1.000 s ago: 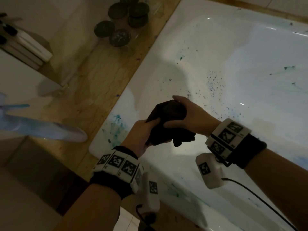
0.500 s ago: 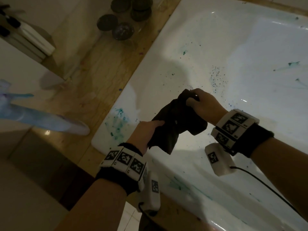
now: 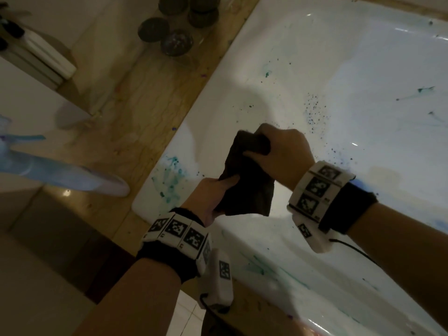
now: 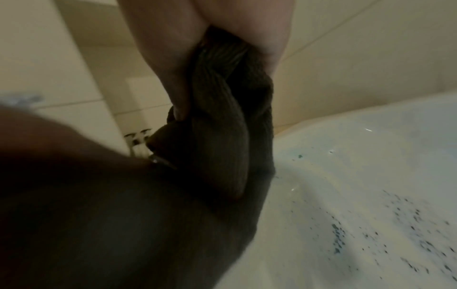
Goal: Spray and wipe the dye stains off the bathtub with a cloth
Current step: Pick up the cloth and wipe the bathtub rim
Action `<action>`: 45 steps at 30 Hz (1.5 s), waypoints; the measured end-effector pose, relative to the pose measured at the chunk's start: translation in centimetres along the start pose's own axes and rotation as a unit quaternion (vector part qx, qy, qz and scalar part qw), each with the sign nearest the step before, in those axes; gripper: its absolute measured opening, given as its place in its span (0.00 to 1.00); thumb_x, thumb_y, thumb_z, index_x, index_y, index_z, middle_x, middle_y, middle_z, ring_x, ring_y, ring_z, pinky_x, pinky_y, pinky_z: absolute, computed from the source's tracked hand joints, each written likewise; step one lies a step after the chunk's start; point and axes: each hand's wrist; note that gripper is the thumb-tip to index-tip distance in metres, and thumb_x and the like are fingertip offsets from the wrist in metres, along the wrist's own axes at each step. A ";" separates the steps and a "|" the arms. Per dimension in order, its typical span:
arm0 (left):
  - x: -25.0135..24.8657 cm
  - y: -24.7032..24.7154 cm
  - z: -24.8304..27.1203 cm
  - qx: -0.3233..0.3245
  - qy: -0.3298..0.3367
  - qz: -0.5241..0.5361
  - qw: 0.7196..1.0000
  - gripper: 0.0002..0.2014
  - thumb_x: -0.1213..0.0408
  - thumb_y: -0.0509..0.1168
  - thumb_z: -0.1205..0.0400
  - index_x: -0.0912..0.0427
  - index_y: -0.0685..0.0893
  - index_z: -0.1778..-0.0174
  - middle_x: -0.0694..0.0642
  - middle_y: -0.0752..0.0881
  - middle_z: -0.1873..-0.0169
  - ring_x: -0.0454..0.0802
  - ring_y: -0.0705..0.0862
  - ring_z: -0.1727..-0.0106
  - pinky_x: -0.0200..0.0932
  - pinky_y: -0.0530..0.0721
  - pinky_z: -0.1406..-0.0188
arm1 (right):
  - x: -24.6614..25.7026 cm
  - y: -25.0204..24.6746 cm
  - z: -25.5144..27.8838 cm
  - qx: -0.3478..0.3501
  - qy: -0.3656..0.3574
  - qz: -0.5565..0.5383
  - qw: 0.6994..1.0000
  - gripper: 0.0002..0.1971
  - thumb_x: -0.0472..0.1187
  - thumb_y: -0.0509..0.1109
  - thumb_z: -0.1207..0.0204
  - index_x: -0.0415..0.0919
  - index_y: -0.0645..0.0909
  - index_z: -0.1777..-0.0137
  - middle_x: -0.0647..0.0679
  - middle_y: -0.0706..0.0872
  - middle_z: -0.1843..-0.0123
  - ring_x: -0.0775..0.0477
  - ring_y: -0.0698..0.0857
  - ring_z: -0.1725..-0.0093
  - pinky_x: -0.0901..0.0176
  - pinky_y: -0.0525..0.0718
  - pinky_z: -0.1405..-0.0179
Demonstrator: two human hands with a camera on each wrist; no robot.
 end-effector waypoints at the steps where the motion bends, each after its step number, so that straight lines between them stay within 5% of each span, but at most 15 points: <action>1: -0.2 -0.1 0.0 0.019 -0.007 0.057 0.998 0.21 0.50 0.58 0.16 0.64 0.82 0.40 0.63 0.88 0.50 0.57 0.88 0.54 0.47 0.88 0.58 | 0.4 0.3 0.5 0.005 -0.020 0.016 1.000 0.13 0.52 0.65 0.23 0.45 0.76 0.46 0.51 0.83 0.57 0.47 0.83 0.58 0.59 0.79 0.52; 3: -0.5 -0.7 0.1 0.086 -0.034 0.200 0.975 0.31 0.38 0.47 0.17 0.61 0.81 0.40 0.63 0.89 0.52 0.56 0.90 0.55 0.47 0.89 0.60 | 1.0 1.1 1.6 0.015 -0.053 0.030 0.998 0.10 0.50 0.63 0.22 0.46 0.73 0.46 0.53 0.81 0.55 0.49 0.83 0.58 0.60 0.77 0.56; 5: -0.7 -1.6 0.0 0.124 -0.041 0.260 0.957 0.38 0.32 0.48 0.22 0.62 0.79 0.34 0.65 0.86 0.44 0.59 0.87 0.45 0.53 0.86 0.47 | 1.2 2.1 2.7 0.042 -0.081 0.006 0.996 0.11 0.47 0.64 0.23 0.45 0.74 0.43 0.51 0.81 0.48 0.49 0.84 0.56 0.63 0.78 0.56; 8: -0.6 -2.4 0.3 0.117 -0.013 0.181 0.976 0.30 0.45 0.61 0.23 0.64 0.79 0.32 0.62 0.84 0.40 0.56 0.84 0.42 0.48 0.84 0.44 | 0.7 3.3 4.3 0.133 -0.152 -0.084 0.976 0.21 0.44 0.70 0.26 0.41 0.76 0.34 0.48 0.80 0.35 0.46 0.84 0.45 0.61 0.81 0.47; 11: -0.3 -3.6 0.1 0.010 0.020 0.121 0.992 0.19 0.66 0.67 0.22 0.67 0.81 0.36 0.66 0.85 0.42 0.56 0.87 0.51 0.43 0.87 0.58 | -0.2 3.4 4.2 0.189 -0.157 -0.144 0.959 0.21 0.37 0.69 0.24 0.42 0.77 0.31 0.49 0.75 0.26 0.48 0.78 0.31 0.55 0.74 0.29; 14: -1.6 -5.3 0.3 -0.156 0.115 -0.014 0.981 0.19 0.71 0.69 0.24 0.68 0.80 0.36 0.64 0.83 0.39 0.58 0.84 0.46 0.48 0.83 0.48 | -1.0 3.5 2.7 0.147 -0.090 -0.125 0.977 0.20 0.38 0.64 0.21 0.48 0.76 0.30 0.56 0.70 0.23 0.54 0.71 0.25 0.53 0.63 0.22; 16: -3.3 -6.4 0.9 -0.305 0.215 -0.235 0.898 0.19 0.68 0.68 0.22 0.66 0.80 0.36 0.62 0.83 0.39 0.57 0.81 0.41 0.46 0.77 0.42 | -1.4 4.0 1.6 0.171 -0.053 -0.072 0.981 0.22 0.40 0.62 0.20 0.51 0.71 0.26 0.58 0.64 0.20 0.53 0.68 0.23 0.54 0.62 0.21; 18: -4.5 -7.5 1.1 -0.370 0.284 -0.363 0.806 0.21 0.66 0.65 0.20 0.64 0.76 0.30 0.62 0.81 0.36 0.58 0.78 0.35 0.45 0.72 0.37 | -1.6 5.0 0.9 0.215 -0.037 -0.026 0.976 0.24 0.40 0.61 0.20 0.53 0.68 0.24 0.58 0.59 0.19 0.53 0.65 0.22 0.55 0.60 0.21; 20: -4.5 -9.0 -0.5 -0.351 0.288 -0.441 0.774 0.26 0.66 0.62 0.18 0.60 0.67 0.23 0.62 0.76 0.29 0.60 0.74 0.30 0.49 0.69 0.31 | -1.5 5.8 0.5 0.235 -0.029 -0.007 0.972 0.23 0.41 0.60 0.20 0.53 0.68 0.24 0.58 0.58 0.18 0.53 0.64 0.22 0.55 0.59 0.21; 25: -1.6 -10.1 -5.7 -0.281 0.173 -0.663 0.672 0.29 0.64 0.55 0.14 0.59 0.52 0.18 0.63 0.57 0.20 0.60 0.58 0.20 0.56 0.58 0.22 | -1.6 7.5 0.0 0.247 -0.014 0.001 0.969 0.21 0.41 0.59 0.19 0.53 0.71 0.27 0.59 0.62 0.20 0.53 0.66 0.23 0.54 0.61 0.21; 29: 0.2 -7.4 -6.4 -0.284 0.140 -0.640 0.700 0.27 0.67 0.51 0.13 0.61 0.51 0.18 0.66 0.55 0.20 0.62 0.58 0.20 0.53 0.66 0.28 | -2.1 8.4 -1.1 0.250 0.003 0.011 0.968 0.19 0.41 0.59 0.19 0.52 0.73 0.29 0.57 0.65 0.21 0.52 0.66 0.23 0.54 0.61 0.21; 35: 2.5 -5.2 -4.6 -0.226 0.162 -0.697 0.660 0.28 0.60 0.55 0.14 0.60 0.54 0.19 0.65 0.63 0.23 0.59 0.68 0.25 0.50 0.74 0.34 | -2.1 7.6 -3.8 0.231 0.042 0.036 0.971 0.17 0.43 0.60 0.20 0.50 0.76 0.32 0.51 0.75 0.26 0.47 0.73 0.28 0.53 0.69 0.26; 38: 1.6 -6.3 -3.1 -0.183 0.224 -0.618 0.731 0.26 0.61 0.59 0.16 0.56 0.62 0.20 0.60 0.75 0.29 0.56 0.76 0.31 0.45 0.73 0.33 | -2.0 6.8 -4.8 0.228 0.044 0.057 0.971 0.17 0.43 0.60 0.20 0.49 0.76 0.31 0.49 0.75 0.27 0.47 0.74 0.30 0.54 0.70 0.28; 41: -1.3 -8.9 -2.1 -0.232 0.284 -0.511 0.777 0.23 0.64 0.61 0.17 0.56 0.71 0.24 0.61 0.82 0.38 0.59 0.81 0.40 0.46 0.76 0.39 | -1.7 6.4 -4.8 0.233 0.054 0.068 0.969 0.18 0.42 0.60 0.19 0.49 0.75 0.30 0.48 0.77 0.29 0.46 0.75 0.31 0.56 0.72 0.33; 45: -4.7 -12.3 -2.6 -0.325 0.324 -0.487 0.743 0.23 0.67 0.62 0.18 0.60 0.72 0.25 0.64 0.79 0.34 0.63 0.77 0.34 0.55 0.74 0.33 | -1.2 7.3 -4.8 0.249 0.054 0.073 0.964 0.21 0.44 0.62 0.20 0.51 0.72 0.27 0.47 0.76 0.29 0.45 0.74 0.30 0.56 0.71 0.33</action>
Point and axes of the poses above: each hand's wrist, its own z-axis away from the middle knuckle, its own y-axis out of the palm, x = y × z
